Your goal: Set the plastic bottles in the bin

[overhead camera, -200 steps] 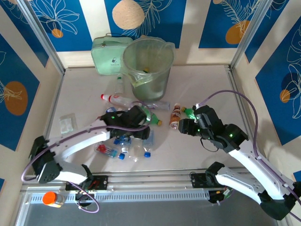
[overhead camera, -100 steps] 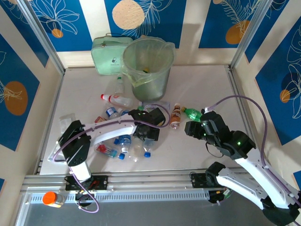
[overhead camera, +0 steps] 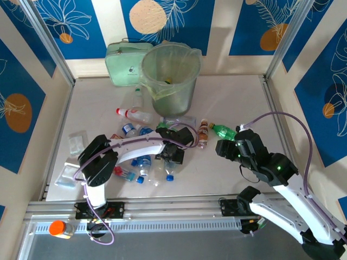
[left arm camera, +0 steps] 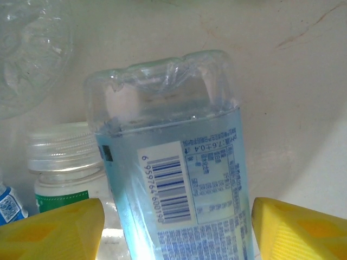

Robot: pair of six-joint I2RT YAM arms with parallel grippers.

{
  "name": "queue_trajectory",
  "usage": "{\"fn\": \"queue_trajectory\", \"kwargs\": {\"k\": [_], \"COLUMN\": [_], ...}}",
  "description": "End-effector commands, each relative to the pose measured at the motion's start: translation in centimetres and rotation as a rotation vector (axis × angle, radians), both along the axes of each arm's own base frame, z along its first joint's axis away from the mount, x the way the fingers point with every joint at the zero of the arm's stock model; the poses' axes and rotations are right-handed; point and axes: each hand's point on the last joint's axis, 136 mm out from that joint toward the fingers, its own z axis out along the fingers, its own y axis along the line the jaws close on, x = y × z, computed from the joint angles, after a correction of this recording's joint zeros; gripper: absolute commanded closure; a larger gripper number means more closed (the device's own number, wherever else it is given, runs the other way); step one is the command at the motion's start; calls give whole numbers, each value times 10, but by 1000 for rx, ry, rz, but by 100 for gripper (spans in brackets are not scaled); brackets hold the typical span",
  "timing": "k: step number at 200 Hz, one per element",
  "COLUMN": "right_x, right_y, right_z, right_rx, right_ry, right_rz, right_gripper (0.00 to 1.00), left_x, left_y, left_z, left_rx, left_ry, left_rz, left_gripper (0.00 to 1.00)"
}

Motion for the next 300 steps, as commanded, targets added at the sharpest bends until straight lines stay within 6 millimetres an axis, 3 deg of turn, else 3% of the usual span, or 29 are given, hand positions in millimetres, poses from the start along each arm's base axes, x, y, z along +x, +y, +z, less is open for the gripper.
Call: {"fn": "queue_trajectory", "kwargs": {"k": [1, 38, 78, 106, 146, 188, 232, 271, 300], "right_x": [-2, -4, -4, -3, -2, -3, -4, -3, -5], "right_y": [-4, -7, -8, -6, -5, -7, -5, -6, 4], "right_z": [-4, 11, 8, 6, 8, 17, 21, 31, 42], "right_rx": [3, 49, 44, 55, 56, 51, 53, 55, 64], "right_ry": [4, -60, -55, -56, -61, -79, -91, -115, -158], "right_rz": [-15, -17, -18, -13, -10, -1, 18, 18, 104], "right_gripper": [34, 34, 33, 33, 33, 33, 33, 33, 32], "left_x": [1, 4, 7, 4, 2, 2, 8, 5, -10], "left_y": [-7, -13, -22, -33, -41, -40, -46, -51, -67], "left_z": [-1, -5, -9, -13, -26, -31, 2, 51, 98], "left_rx": [-8, -6, -3, -24, -22, -12, -66, -170, -351], "left_ry": [12, 4, -3, 8, 24, 29, -31, -91, -148], "left_rz": [-12, -48, -99, -142, -170, -177, -203, -252, -416], "left_gripper": [30, 36, 43, 42, 34, 40, 51, 55, 61]}}
